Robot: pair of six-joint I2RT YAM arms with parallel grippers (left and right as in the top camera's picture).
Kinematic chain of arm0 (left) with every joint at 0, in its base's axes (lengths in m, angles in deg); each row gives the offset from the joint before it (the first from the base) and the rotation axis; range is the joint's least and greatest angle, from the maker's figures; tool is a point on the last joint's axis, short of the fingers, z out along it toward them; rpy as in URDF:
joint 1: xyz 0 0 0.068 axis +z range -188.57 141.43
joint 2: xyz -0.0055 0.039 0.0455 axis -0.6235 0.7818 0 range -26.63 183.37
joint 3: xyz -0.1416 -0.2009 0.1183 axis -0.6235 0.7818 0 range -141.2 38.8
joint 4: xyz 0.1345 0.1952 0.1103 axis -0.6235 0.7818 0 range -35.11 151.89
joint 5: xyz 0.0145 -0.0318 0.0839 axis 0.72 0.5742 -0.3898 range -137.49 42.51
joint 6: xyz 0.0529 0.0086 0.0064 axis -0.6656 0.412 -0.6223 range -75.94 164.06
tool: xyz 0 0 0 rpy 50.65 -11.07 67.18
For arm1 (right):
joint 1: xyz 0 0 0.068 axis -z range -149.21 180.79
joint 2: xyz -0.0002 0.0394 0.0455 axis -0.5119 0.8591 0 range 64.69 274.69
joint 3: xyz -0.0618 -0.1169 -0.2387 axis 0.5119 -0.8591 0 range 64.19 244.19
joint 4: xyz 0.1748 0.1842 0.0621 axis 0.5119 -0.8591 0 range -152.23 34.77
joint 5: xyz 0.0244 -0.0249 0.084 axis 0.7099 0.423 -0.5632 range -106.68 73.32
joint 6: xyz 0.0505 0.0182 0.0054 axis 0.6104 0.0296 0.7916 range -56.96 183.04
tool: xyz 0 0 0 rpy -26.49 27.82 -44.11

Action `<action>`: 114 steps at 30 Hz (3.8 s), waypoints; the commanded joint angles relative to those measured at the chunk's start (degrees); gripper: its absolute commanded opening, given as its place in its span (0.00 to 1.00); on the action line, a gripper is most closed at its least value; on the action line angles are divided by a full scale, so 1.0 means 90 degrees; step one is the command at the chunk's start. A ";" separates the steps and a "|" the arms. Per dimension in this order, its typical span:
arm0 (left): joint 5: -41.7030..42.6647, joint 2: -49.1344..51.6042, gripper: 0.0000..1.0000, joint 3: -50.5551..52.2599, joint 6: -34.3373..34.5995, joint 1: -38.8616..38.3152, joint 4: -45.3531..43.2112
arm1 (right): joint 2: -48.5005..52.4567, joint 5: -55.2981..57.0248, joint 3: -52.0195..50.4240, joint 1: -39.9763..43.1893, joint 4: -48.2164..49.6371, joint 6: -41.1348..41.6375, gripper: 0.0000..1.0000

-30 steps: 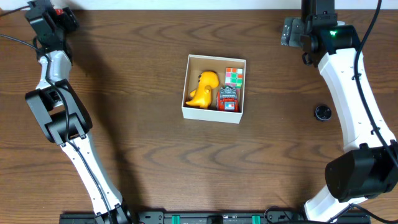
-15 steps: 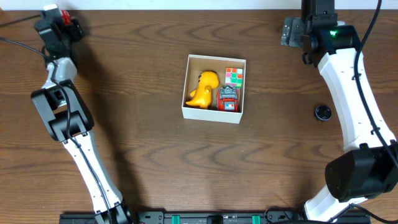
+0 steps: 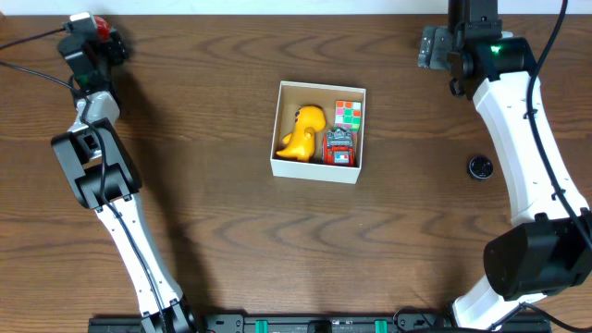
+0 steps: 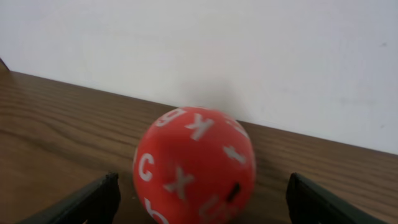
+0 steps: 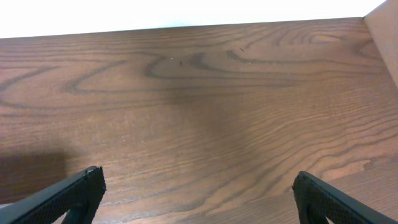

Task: Pack container

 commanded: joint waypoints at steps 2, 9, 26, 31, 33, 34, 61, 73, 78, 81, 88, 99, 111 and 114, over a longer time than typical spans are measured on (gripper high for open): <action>0.0056 0.0415 0.86 0.0012 -0.0134 0.0027 -0.0250 | 0.0005 0.0063 0.0012 -0.0005 -0.0005 0.0090 0.99; 0.0214 0.0476 0.88 -0.0095 -0.0134 -0.0032 -0.0420 | 0.0005 0.0063 0.0012 -0.0005 -0.0005 0.0090 0.99; 0.0189 0.0784 0.91 -0.0617 -0.0124 -0.0053 -0.0420 | 0.0005 0.0063 0.0012 -0.0005 -0.0005 0.0090 0.99; 0.0189 0.1020 0.90 -0.0714 -0.0104 -0.0083 -0.0420 | 0.0005 0.0063 0.0012 -0.0005 -0.0005 0.0090 0.99; 0.0187 0.1020 0.90 -0.0714 -0.0104 -0.0085 -0.0418 | 0.0005 0.0063 0.0012 -0.0007 -0.0007 0.0090 0.99; 0.0187 0.1020 0.90 -0.0714 -0.0107 -0.0083 -0.0420 | 0.0005 0.0063 0.0012 -0.0007 -0.0005 0.0090 0.99; -0.0172 0.1020 0.11 -0.0709 -0.0085 0.0109 0.0204 | 0.0005 0.0063 0.0012 -0.0007 -0.0005 0.0090 0.99; -0.0114 0.0408 0.06 -0.0709 0.1409 0.0143 -0.0981 | 0.0005 0.0063 0.0012 -0.0007 -0.0007 0.0090 0.99; 0.0702 -0.0177 0.06 -0.0709 0.1775 0.0109 -0.0505 | 0.0005 0.0063 0.0012 -0.0005 -0.0005 0.0090 0.99; 0.1418 -0.0554 0.06 -0.0709 0.1780 0.0102 -0.0117 | 0.0005 0.0063 0.0012 -0.0005 -0.0007 0.0090 0.99; 0.1724 -0.1532 0.06 -0.0709 0.2227 0.0085 0.1853 | 0.0005 0.0063 0.0010 -0.0007 -0.0007 0.0090 0.99; 0.1950 -0.3402 0.06 -0.0709 0.2222 -0.0347 0.5821 | 0.0005 0.0063 0.0012 -0.0005 -0.0005 0.0090 0.99; 0.3823 -0.4709 0.06 -0.0709 0.2217 -0.1894 0.9785 | 0.0005 0.0063 0.0012 -0.0005 -0.0007 0.0090 0.99; 0.3818 -0.4709 0.06 -0.0707 0.1987 -0.2390 1.0797 | 0.0005 0.0061 0.0012 -0.0007 -0.0005 0.0090 0.99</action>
